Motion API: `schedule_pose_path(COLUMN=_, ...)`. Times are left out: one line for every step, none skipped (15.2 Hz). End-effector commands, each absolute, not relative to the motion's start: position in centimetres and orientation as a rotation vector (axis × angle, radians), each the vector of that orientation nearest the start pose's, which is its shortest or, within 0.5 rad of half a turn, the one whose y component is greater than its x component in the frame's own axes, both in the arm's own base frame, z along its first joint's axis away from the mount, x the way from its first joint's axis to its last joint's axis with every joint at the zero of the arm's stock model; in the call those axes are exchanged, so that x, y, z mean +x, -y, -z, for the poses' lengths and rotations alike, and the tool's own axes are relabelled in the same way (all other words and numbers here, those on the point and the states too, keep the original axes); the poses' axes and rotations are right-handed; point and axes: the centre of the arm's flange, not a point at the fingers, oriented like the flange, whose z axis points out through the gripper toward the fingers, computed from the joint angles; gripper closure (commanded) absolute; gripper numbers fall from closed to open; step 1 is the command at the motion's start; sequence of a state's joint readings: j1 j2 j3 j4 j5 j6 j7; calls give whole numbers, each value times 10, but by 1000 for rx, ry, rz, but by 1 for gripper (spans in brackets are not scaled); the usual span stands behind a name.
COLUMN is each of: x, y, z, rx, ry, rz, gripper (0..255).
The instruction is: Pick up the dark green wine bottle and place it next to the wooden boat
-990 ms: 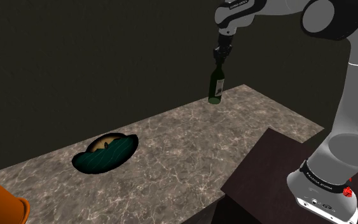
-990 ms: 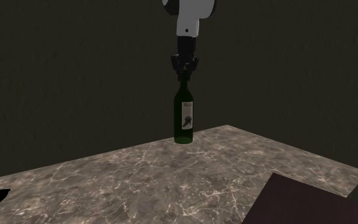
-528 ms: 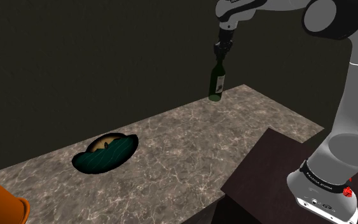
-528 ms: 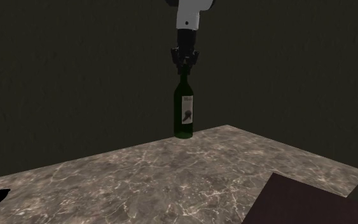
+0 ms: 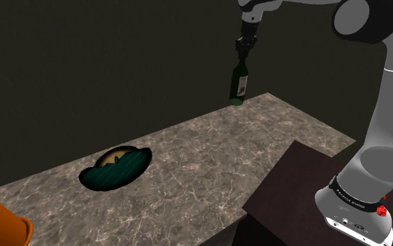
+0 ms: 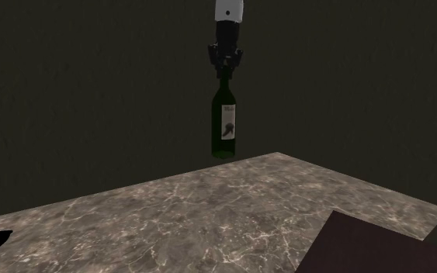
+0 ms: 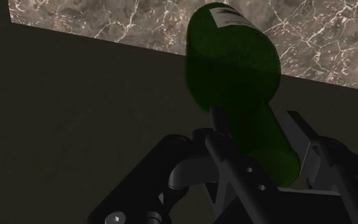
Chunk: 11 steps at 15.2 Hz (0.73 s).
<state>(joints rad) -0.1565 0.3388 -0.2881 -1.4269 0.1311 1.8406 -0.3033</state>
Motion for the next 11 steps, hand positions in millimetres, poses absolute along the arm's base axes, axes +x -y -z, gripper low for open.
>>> schedule_pose_path(x=619, y=254, z=-529, rx=-3130, ry=-237, rz=149, gripper=255)
schedule_pose_path(x=619, y=254, z=-534, rx=-3130, ry=-237, rz=149, gripper=255)
schedule_pose_path(x=619, y=254, z=-540, rx=-3130, ry=-237, rz=149, gripper=255)
schedule_pose_path(x=619, y=254, z=-545, rx=-3130, ry=-237, rz=149, gripper=255)
schedule_pose_path(x=619, y=254, z=-550, rx=-3130, ry=-237, rz=149, gripper=255)
schedule_pose_path(x=619, y=254, z=-555, rx=-3130, ry=-237, rz=149, gripper=255)
schedule_pose_path(x=619, y=254, z=-556, rx=-3130, ry=-237, rz=149, gripper=255)
schedule_pose_path(x=617, y=241, z=-556, rx=-3130, ry=-237, rz=149, gripper=255)
schedule_pose_path(x=614, y=228, z=-556, rx=-3130, ry=-237, rz=149, gripper=255)
schedule_pose_path(x=612, y=215, z=-556, rx=-3130, ry=-237, rz=149, gripper=255)
schedule_pose_path(x=610, y=202, z=-556, rx=-3130, ry=-237, rz=149, gripper=255)
